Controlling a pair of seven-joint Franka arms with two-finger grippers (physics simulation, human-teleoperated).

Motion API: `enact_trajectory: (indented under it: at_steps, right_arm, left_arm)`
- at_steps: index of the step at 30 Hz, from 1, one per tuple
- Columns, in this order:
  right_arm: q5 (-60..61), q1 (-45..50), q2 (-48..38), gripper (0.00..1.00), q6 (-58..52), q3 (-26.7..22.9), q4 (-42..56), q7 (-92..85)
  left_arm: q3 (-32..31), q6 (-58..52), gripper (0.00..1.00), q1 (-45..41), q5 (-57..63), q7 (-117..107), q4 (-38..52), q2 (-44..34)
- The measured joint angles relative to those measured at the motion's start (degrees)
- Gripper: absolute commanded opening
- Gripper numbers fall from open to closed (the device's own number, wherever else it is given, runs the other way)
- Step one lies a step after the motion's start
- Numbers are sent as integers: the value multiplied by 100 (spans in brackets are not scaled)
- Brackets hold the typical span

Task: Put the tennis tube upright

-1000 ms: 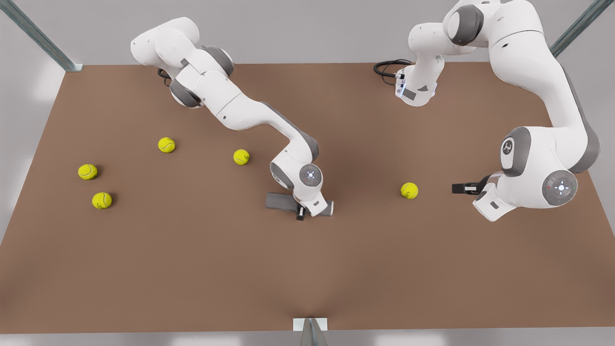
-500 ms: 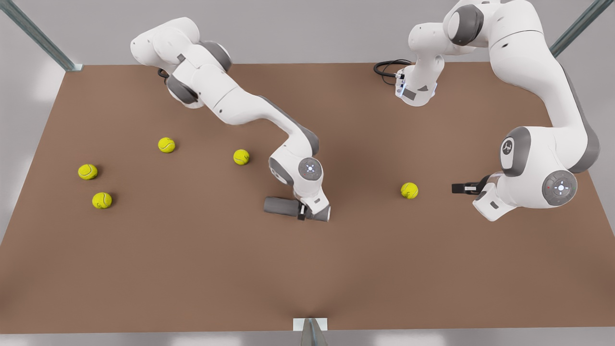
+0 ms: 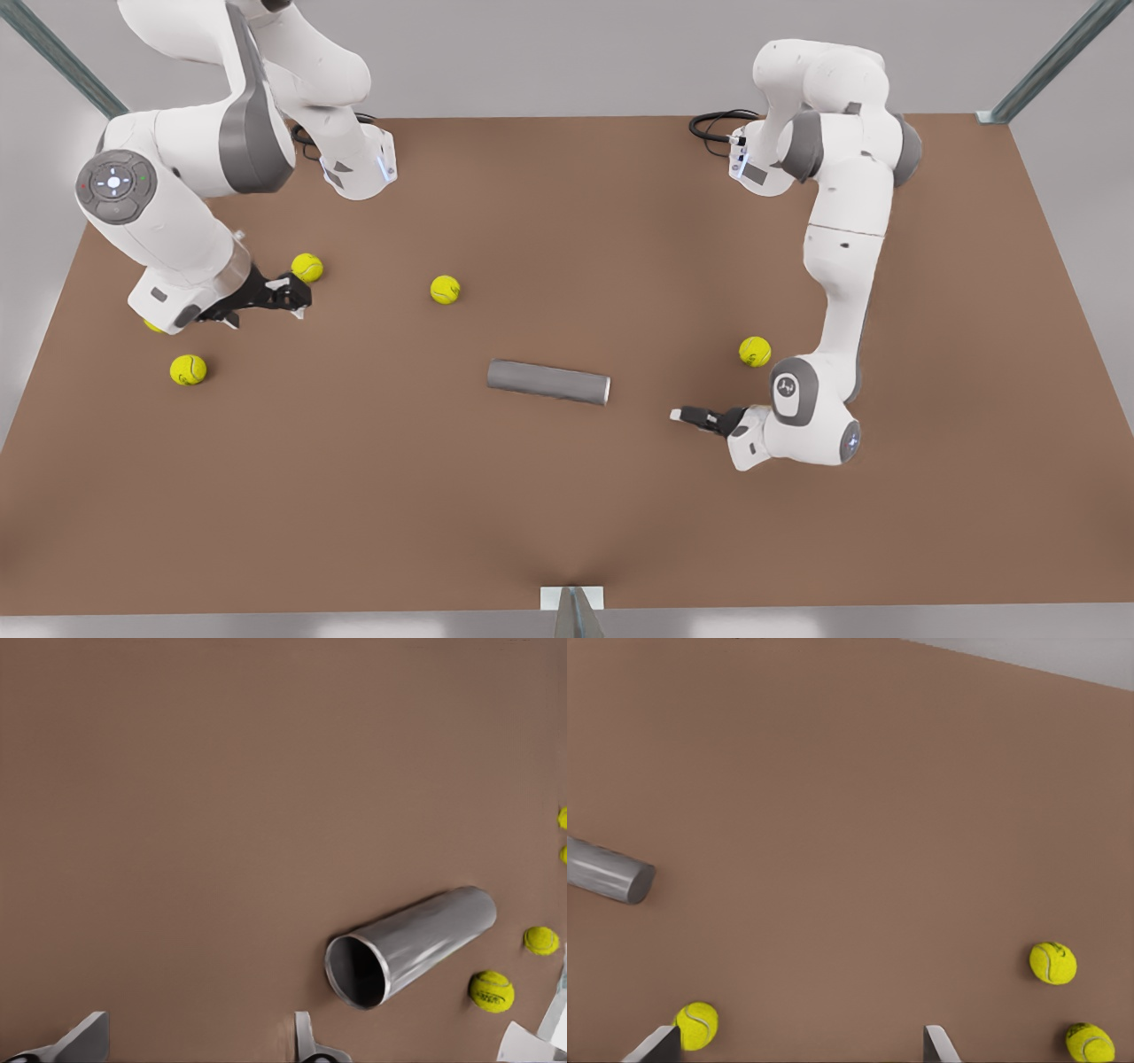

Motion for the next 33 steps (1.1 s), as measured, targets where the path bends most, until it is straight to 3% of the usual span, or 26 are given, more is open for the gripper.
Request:
enact_trajectory:
  at_steps: [4,10,33]
  right_arm:
    - [-59,-199,240,100,17,-9,111,-71]
    - [-215,-751,260,100,8,-4,407,-115]
    - [-229,-786,261,100,18,-2,466,-76]
  left_arm:
    - [-568,113,100,21,-661,166,-106,352]
    - [-939,398,100,-76,-949,246,-122,408]
    - [-954,231,100,-217,-1208,571,-396,302]
